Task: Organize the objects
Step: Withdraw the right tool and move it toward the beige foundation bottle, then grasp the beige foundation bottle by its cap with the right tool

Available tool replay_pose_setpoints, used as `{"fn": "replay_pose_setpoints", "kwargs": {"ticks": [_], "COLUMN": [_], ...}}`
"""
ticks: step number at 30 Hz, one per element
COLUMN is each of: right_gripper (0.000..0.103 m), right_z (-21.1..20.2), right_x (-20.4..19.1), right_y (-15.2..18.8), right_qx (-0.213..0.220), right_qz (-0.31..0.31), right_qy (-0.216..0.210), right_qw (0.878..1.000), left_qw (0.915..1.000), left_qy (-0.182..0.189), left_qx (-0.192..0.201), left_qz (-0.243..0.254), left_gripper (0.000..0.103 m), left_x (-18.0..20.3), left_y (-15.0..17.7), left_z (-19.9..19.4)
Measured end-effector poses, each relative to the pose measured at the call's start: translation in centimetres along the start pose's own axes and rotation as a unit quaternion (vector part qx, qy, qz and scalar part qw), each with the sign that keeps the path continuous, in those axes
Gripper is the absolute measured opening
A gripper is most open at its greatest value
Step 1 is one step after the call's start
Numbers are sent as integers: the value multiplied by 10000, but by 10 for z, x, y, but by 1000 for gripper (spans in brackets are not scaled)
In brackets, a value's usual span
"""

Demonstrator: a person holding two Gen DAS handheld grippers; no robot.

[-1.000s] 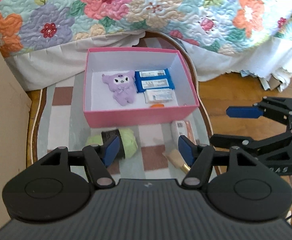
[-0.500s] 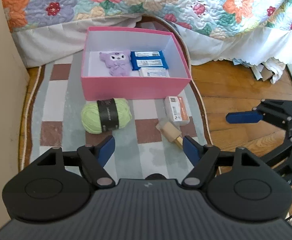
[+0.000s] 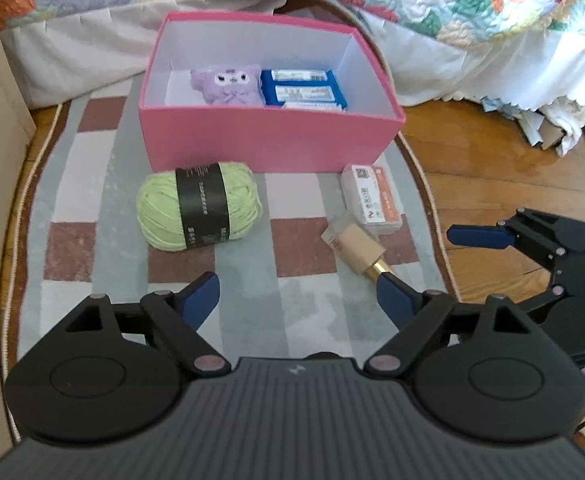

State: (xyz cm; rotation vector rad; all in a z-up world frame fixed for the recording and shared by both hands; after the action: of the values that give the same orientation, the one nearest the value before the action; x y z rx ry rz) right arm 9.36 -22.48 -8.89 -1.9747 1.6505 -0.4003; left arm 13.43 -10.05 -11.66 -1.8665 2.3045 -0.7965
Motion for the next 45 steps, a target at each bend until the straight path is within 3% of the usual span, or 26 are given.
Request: {"fn": "replay_pose_setpoints", "kwargs": {"ticks": [8, 25, 31, 35, 37, 38, 40, 45], "right_gripper": [83, 76, 60, 52, 41, 41, 41, 41], "right_z": [44, 106, 122, 118, 115, 113, 111, 109], "right_x": [26, 23, 35, 42, 42, 42, 38, 27], "right_y": [32, 41, 46, 50, 52, 54, 57, 61], "right_qx": [87, -96, -202, -162, -148, -155, -197, -318], "right_qz": [-29, -738, -415, 255, 394, 455, 634, 1011], "right_qy": [312, 588, 678, 597, 661, 663, 605, 302], "right_qw": [9995, 9955, 9966, 9978, 9969, 9966, 9960, 9939], "left_qw": [9997, 9957, 9893, 9885, 9872, 9866, 9853, 9724], "left_qy": [56, 719, 957, 951, 1001, 1028, 1124, 1761], "left_qx": [222, 225, 260, 263, 266, 256, 194, -153], "left_qz": [54, -534, -1067, -1147, -1217, -1244, -1270, -1523], "left_gripper": [87, 85, 83, 83, 78, 76, 52, 36], "left_x": [8, 21, 14, 11, 11, 11, 12, 19], "left_y": [2, 21, 21, 21, 21, 21, 22, 29], "left_z": [45, 124, 133, 131, 131, 131, 133, 135]}}
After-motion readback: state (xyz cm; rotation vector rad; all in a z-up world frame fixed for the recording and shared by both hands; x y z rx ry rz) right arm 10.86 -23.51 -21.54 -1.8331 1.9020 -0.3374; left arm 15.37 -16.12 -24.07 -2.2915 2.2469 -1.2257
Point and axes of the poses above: each gripper's, at about its wrist camera, not at the fingertips, and z roughly the way its jaws point, x to its right, y to its underside, the point moved 10 cm from there along z, roughly the way its jaws point, and after that the axes turned 2 degrees about -x, right-handed, at the moved point
